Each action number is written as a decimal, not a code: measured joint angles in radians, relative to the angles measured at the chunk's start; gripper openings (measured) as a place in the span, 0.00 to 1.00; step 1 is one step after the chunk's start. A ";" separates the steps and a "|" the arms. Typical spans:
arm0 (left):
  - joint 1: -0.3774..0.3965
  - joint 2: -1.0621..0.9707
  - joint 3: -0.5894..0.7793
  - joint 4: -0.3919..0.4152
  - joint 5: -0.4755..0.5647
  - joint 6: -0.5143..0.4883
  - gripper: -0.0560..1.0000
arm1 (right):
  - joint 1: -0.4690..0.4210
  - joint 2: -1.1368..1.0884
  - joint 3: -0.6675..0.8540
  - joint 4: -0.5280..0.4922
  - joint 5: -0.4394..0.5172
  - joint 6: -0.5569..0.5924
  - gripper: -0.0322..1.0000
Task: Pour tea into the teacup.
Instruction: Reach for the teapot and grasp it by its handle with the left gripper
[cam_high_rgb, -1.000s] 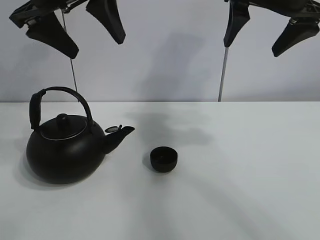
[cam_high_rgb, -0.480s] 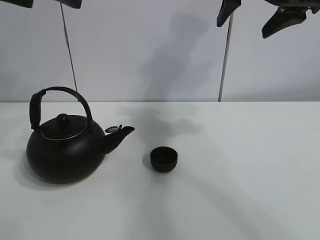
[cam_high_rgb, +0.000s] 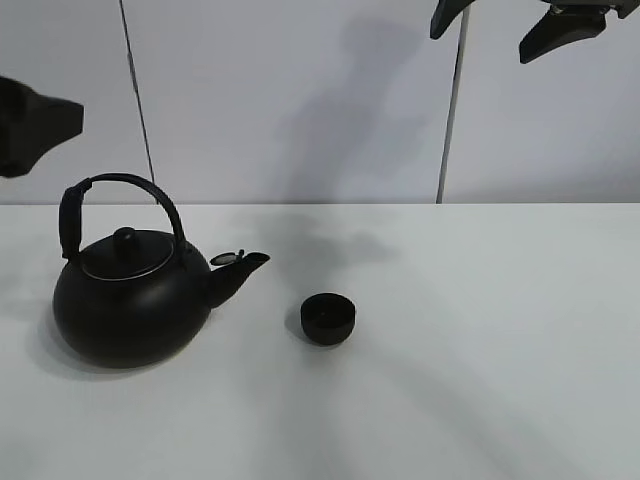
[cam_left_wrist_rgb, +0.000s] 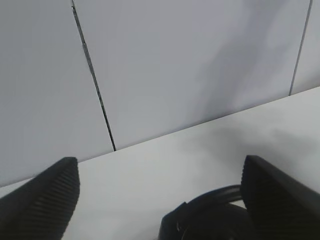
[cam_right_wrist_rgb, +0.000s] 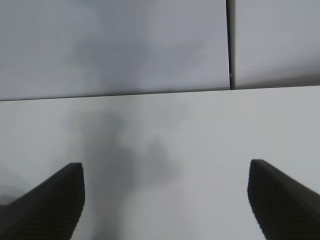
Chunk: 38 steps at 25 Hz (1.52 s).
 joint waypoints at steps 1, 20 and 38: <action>0.004 0.016 0.032 -0.001 -0.059 0.002 0.65 | 0.000 0.000 0.000 0.000 -0.002 0.000 0.63; 0.004 0.374 0.139 -0.023 -0.503 0.055 0.65 | 0.000 0.000 0.000 0.000 -0.004 0.000 0.63; 0.004 0.470 0.114 -0.071 -0.514 0.064 0.65 | 0.000 0.000 0.000 0.000 -0.006 0.000 0.63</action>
